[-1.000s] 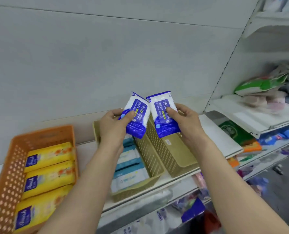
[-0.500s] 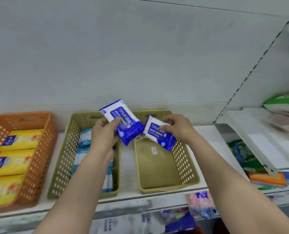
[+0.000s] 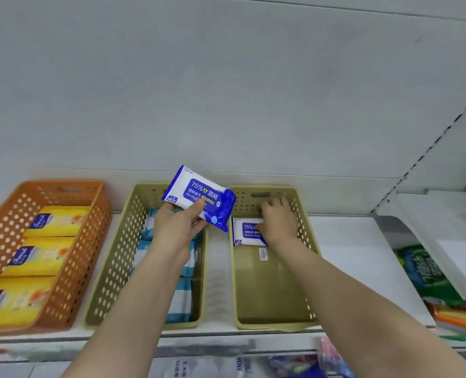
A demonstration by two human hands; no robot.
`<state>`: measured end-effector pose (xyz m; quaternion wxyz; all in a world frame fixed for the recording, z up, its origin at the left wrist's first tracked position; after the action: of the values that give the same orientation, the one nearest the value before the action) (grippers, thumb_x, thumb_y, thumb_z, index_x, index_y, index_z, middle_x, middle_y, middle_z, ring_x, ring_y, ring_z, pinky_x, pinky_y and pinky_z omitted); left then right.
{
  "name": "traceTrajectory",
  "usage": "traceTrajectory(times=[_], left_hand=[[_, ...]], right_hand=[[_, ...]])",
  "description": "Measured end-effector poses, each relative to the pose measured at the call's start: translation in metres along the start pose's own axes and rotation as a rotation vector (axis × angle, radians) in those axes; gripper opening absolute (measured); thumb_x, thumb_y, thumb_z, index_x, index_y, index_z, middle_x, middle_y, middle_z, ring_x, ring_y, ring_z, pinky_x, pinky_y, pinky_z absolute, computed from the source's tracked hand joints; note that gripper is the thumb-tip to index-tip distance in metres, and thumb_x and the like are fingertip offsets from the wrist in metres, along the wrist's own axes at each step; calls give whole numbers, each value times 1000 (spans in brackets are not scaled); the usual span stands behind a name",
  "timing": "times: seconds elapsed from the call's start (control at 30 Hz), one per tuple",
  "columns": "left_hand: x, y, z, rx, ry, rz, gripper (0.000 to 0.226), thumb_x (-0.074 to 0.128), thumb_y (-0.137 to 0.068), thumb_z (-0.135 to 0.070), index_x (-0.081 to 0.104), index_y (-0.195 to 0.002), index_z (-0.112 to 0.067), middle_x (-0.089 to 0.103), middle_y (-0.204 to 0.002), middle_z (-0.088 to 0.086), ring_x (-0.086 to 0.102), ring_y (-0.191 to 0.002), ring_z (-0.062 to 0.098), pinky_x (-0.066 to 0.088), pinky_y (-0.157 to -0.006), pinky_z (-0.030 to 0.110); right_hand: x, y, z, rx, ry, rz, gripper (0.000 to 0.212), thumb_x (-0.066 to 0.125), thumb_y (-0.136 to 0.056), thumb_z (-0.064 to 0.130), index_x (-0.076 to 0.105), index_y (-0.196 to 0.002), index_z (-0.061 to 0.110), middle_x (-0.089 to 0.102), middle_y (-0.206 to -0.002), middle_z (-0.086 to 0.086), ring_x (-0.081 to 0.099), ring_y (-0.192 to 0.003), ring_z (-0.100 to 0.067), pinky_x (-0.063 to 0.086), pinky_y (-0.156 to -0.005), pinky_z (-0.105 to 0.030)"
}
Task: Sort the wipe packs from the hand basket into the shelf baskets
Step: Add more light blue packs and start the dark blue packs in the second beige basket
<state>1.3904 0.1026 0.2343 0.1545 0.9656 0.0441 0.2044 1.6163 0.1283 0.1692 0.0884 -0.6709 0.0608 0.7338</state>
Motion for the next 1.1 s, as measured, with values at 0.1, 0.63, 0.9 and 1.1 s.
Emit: traceTrajectory(times=[0.1, 0.63, 0.9, 1.1], left_hand=[[8, -1, 4, -12, 40, 0, 37, 67, -89, -4, 54, -123, -8, 70, -113, 13, 70, -102, 24, 59, -82, 35], [47, 14, 55, 233, -410, 73, 36, 66, -91, -15, 51, -121, -26, 60, -113, -18, 56, -103, -10, 45, -84, 15], [37, 27, 85, 134, -513, 121, 31, 39, -104, -16, 50, -127, -33, 65, -103, -14, 64, -79, -11, 48, -55, 9], [40, 30, 85, 108, -509, 100, 31, 35, -105, -16, 50, -128, -30, 65, -97, -10, 66, -70, -10, 47, -47, 10]], right_hand=[[13, 4, -3, 71, -156, 122, 29, 60, -93, 32, 65, -113, 11, 64, -119, -10, 58, -110, -31, 49, -81, -33], [-92, 23, -37, 123, -955, 40, 15, 83, -76, 24, 71, -86, 24, 75, -91, 1, 72, -86, -19, 57, -81, -37], [-44, 42, -15, -162, -373, 405, 33, 75, -83, 37, 72, -113, 22, 68, -113, 2, 61, -102, -19, 48, -84, -31], [-13, 46, -11, -184, -126, 402, 43, 75, -82, 33, 63, -123, 26, 63, -122, 1, 59, -108, -22, 52, -85, -36]])
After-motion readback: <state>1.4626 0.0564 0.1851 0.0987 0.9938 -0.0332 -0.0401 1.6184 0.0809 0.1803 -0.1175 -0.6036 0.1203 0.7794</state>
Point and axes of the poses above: each hand's wrist, its own y-axis away from the middle knuckle, its own x-axis out of the palm, z = x × y, the point moved 4 cm from there along -y, towards the middle knuckle
